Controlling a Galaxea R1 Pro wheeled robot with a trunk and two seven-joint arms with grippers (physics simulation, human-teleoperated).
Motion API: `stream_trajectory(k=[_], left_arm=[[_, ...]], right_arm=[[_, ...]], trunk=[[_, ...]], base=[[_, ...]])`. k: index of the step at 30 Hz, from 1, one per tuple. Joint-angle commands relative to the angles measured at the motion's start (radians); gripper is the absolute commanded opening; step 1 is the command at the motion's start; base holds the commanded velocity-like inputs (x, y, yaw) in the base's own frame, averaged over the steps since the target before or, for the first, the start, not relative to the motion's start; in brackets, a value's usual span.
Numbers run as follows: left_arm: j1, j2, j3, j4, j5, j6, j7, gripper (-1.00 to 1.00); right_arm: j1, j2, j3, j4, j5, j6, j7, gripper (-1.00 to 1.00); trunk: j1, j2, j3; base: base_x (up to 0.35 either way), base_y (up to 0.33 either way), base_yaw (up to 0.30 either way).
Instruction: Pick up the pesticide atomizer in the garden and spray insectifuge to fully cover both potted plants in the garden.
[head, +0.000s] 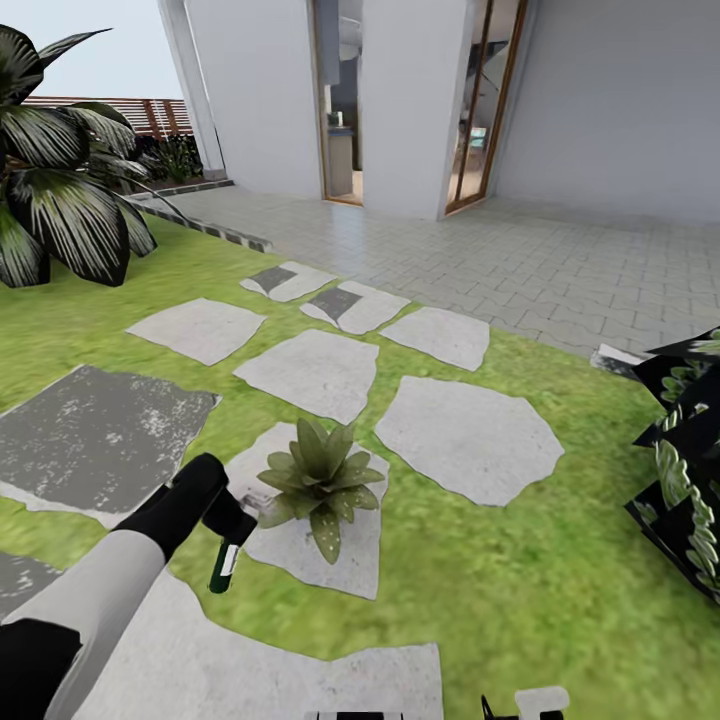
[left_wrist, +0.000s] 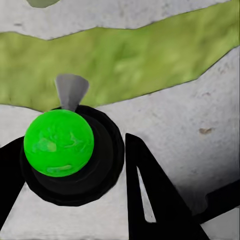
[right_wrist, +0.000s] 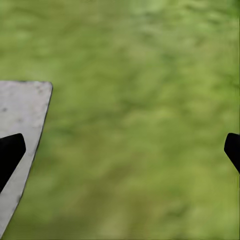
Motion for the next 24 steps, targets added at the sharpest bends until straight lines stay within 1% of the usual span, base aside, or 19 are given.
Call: stream_trajectory(k=[1,4,6,7,9,10,11,12,14,18,19,21,24], left_arm=[[0.000,-0.002,-0.002,-0.002,-0.027,0.003,-0.011,-1.00],[0.001,-0.005,-0.001,-0.002,-0.043,0.004,-0.014,-1.00],[0.005,-0.011,0.000,-0.001,-0.041,0.004,-0.017,-1.00],[0.006,-0.018,0.001,0.000,-0.040,0.004,-0.017,-1.00],[0.006,-0.036,0.000,0.000,-0.038,0.004,-0.018,-1.00],[0.003,-0.063,-0.001,0.000,-0.040,0.004,-0.018,-1.00],[0.003,-0.077,-0.001,0.000,-0.041,0.004,-0.018,-1.00],[0.004,-0.097,-0.002,0.004,-0.043,0.004,-0.018,-1.00],[0.005,-0.104,-0.003,0.009,-0.044,0.004,-0.018,-1.00],[0.009,-0.093,0.002,0.015,-0.045,0.004,-0.018,-1.00],[0.010,-0.086,0.003,0.016,-0.045,0.004,-0.018,-1.00],[0.013,-0.066,0.003,0.018,-0.045,0.004,-0.018,-1.00],[0.013,-0.049,0.004,0.018,-0.045,0.005,-0.018,-1.00]], right_arm=[[0.000,0.000,0.008,0.001,0.004,-0.001,-0.010,1.00],[0.000,-0.001,0.008,0.000,0.004,-0.001,-0.010,1.00],[-0.001,-0.001,0.008,0.000,0.004,-0.001,-0.010,1.00],[0.000,-0.002,0.008,0.000,0.004,-0.001,-0.010,1.00],[-0.001,-0.002,0.008,0.000,0.004,-0.001,-0.010,1.00],[0.000,-0.002,0.008,-0.001,0.004,-0.001,-0.010,1.00],[0.000,-0.002,0.008,0.000,0.004,-0.001,-0.010,1.00],[-0.001,-0.002,0.008,-0.001,0.004,-0.001,-0.010,1.00],[0.000,-0.002,0.008,-0.001,0.004,-0.001,-0.011,1.00],[-0.001,-0.002,0.008,-0.001,0.004,-0.001,-0.010,1.00],[0.000,-0.002,0.008,-0.001,0.004,-0.001,-0.010,1.00],[-0.001,-0.002,0.008,0.000,0.004,-0.001,-0.010,1.00],[-0.001,-0.002,0.008,0.000,0.004,-0.001,-0.010,1.00]], trunk=[[0.000,0.000,-0.001],[0.000,0.000,-0.001],[0.000,0.000,-0.001],[0.000,0.000,-0.001],[0.000,0.000,-0.001],[0.000,0.000,-0.001],[0.000,0.000,-0.001],[0.000,0.000,-0.001],[0.000,0.000,-0.001],[0.000,0.000,-0.001],[0.000,0.000,-0.001],[0.000,0.000,-0.001],[0.000,0.000,-0.001]], base=[[0.022,0.013,0.000],[0.010,0.006,0.000],[0.002,0.001,0.000],[0.000,0.000,0.000],[0.000,0.000,0.000],[0.000,0.000,0.000],[0.000,0.000,0.000],[0.000,0.000,0.000],[0.000,0.000,0.000],[0.000,0.000,0.000],[0.015,0.000,0.000],[0.122,0.000,0.000],[0.256,0.000,0.000]])
